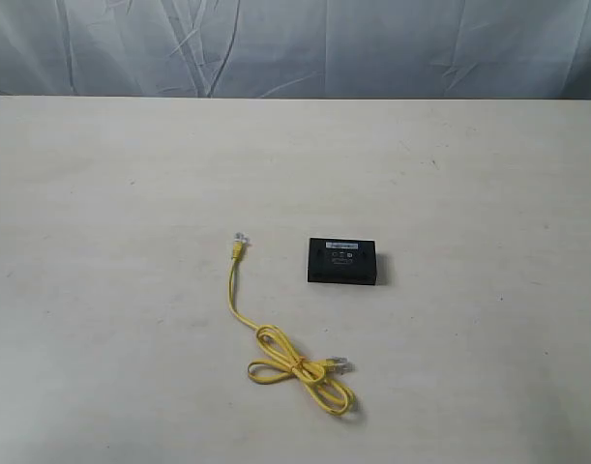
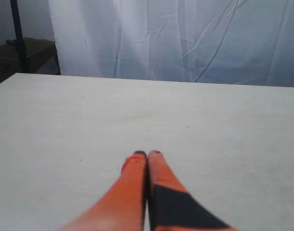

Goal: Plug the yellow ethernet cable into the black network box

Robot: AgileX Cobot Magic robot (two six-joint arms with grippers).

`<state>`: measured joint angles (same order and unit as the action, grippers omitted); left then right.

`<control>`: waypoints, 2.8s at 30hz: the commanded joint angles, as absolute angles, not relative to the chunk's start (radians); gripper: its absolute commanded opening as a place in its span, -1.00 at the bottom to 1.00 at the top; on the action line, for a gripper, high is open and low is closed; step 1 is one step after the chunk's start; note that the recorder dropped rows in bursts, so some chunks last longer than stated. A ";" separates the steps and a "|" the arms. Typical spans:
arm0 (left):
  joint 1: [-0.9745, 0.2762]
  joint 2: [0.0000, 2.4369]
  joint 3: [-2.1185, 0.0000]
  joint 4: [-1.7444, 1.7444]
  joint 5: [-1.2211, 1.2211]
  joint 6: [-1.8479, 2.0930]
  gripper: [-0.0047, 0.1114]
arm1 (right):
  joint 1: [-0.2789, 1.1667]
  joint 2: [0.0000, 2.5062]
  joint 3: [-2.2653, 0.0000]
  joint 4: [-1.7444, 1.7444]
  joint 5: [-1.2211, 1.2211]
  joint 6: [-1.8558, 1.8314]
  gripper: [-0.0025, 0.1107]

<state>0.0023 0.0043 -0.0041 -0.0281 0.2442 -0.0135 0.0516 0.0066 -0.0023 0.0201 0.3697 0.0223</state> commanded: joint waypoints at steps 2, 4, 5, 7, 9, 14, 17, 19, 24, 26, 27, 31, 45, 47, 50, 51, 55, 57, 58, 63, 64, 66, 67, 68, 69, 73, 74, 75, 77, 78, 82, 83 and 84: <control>0.007 0.000 0.000 -0.026 0.230 -0.017 -0.92 | 0.046 0.000 0.000 0.009 0.195 0.023 -0.95; 0.007 0.000 0.000 -0.026 0.230 -0.017 -0.92 | 0.046 0.000 0.000 0.009 0.120 0.023 -0.95; 0.007 0.000 0.000 -0.026 0.232 -0.017 -0.92 | 0.046 0.000 0.000 0.009 0.090 0.023 -0.95; 0.007 0.000 0.000 -0.026 0.232 -0.017 -0.92 | 0.046 0.000 0.000 0.009 0.047 0.023 -0.95; 0.007 0.000 0.000 -0.018 0.232 -0.017 -0.92 | 0.046 0.000 0.000 0.009 0.009 0.023 -0.95; 0.007 0.000 0.000 -0.018 0.232 -0.017 -0.92 | 0.046 0.000 0.000 0.009 -0.125 0.023 -0.95; 0.007 0.000 0.000 -0.018 0.232 -0.017 -0.92 | 0.046 0.000 0.000 0.009 -0.182 0.000 -0.95; 0.007 0.000 0.000 -0.017 0.232 -0.017 -0.92 | 0.046 0.000 0.000 0.013 -0.181 -0.019 -0.95; 0.007 0.000 0.000 -0.017 0.232 -0.017 -0.92 | 0.046 0.087 -0.096 0.112 0.071 -0.016 -0.97; 0.007 0.000 0.000 -0.017 0.232 -0.017 -0.92 | 0.046 0.166 -0.170 0.096 0.178 -0.016 -0.97; 0.007 0.000 0.000 -0.017 0.232 -0.017 -0.92 | 0.046 0.231 -0.218 0.090 0.240 -0.016 -0.97; 0.007 0.000 0.000 -0.017 0.232 -0.017 -0.92 | 0.046 0.455 -0.401 0.086 0.441 -0.016 -0.97; 0.007 0.000 0.000 -0.017 0.232 -0.017 -0.92 | 0.138 1.038 -0.633 0.282 0.454 -0.016 -0.97; 0.007 0.000 0.000 -0.017 0.232 -0.017 -0.92 | 0.202 1.142 -0.718 0.301 0.505 -0.016 -0.97; 0.007 0.000 0.000 -0.017 0.232 -0.017 -0.92 | 0.322 1.301 -0.845 0.303 0.557 0.000 -0.97; 0.007 0.000 0.000 -0.017 0.232 -0.017 -0.92 | 0.368 1.345 -0.880 0.303 0.566 0.000 -0.97; 0.007 0.000 0.000 -0.017 0.232 -0.017 -0.92 | 0.531 1.561 -1.053 0.301 0.591 0.061 -0.97; 0.007 0.000 0.000 -0.017 0.232 -0.017 -0.92 | 0.596 1.678 -1.134 0.293 0.610 0.087 -0.97; 0.007 0.000 0.000 -0.017 0.232 -0.017 -0.92 | 0.629 1.734 -1.178 0.278 0.619 0.115 -0.97; 0.007 0.000 0.000 -0.017 0.232 -0.017 -0.92 | 0.777 1.950 -1.385 0.091 0.689 0.349 -0.97; 0.007 0.000 0.000 -0.017 0.232 -0.017 -0.92 | 0.817 2.011 -1.461 0.008 0.722 0.430 -0.97; 0.007 0.000 0.000 -0.017 0.232 -0.017 -0.92 | 0.850 2.084 -1.546 -0.026 0.749 0.502 -0.97; 0.007 0.000 0.000 -0.017 0.232 -0.017 -0.92 | 0.857 2.121 -1.584 -0.024 0.758 0.513 -0.97; 0.007 0.000 0.000 -0.017 0.232 -0.017 -0.92 | 0.856 2.134 -1.600 -0.024 0.764 0.528 -0.97; 0.007 0.000 0.000 -0.017 0.232 -0.017 -0.92 | 0.860 2.154 -1.617 -0.024 0.778 0.561 -0.97; 0.007 0.000 0.000 -0.017 0.232 -0.017 -0.92 | 0.860 2.188 -1.620 -0.042 0.776 0.626 -0.97; 0.007 0.000 0.000 -0.017 0.232 -0.017 -0.92 | 0.860 2.191 -1.620 -0.048 0.772 0.644 -0.97; 0.007 0.000 0.000 -0.017 0.232 -0.017 -0.92 | 0.860 2.192 -1.620 -0.057 0.764 0.657 -0.97; 0.007 0.000 0.000 -0.017 0.232 -0.017 -0.92 | 0.860 2.193 -1.620 -0.084 0.747 0.696 -0.97; 0.007 0.000 0.000 -0.017 0.232 -0.017 -0.92 | 0.860 2.198 -1.620 -0.089 0.743 0.710 -0.97; 0.007 0.000 0.000 -0.017 0.232 -0.017 -0.92 | 0.860 2.217 -1.620 -0.086 0.716 0.709 -0.43; 0.007 0.000 0.000 -0.017 0.232 -0.017 -0.92 | 0.860 2.219 -1.620 -0.086 0.714 0.709 -0.33; 0.007 0.000 0.000 -0.017 0.232 -0.017 -0.92 | 0.860 2.221 -1.620 -0.086 0.714 0.709 -0.27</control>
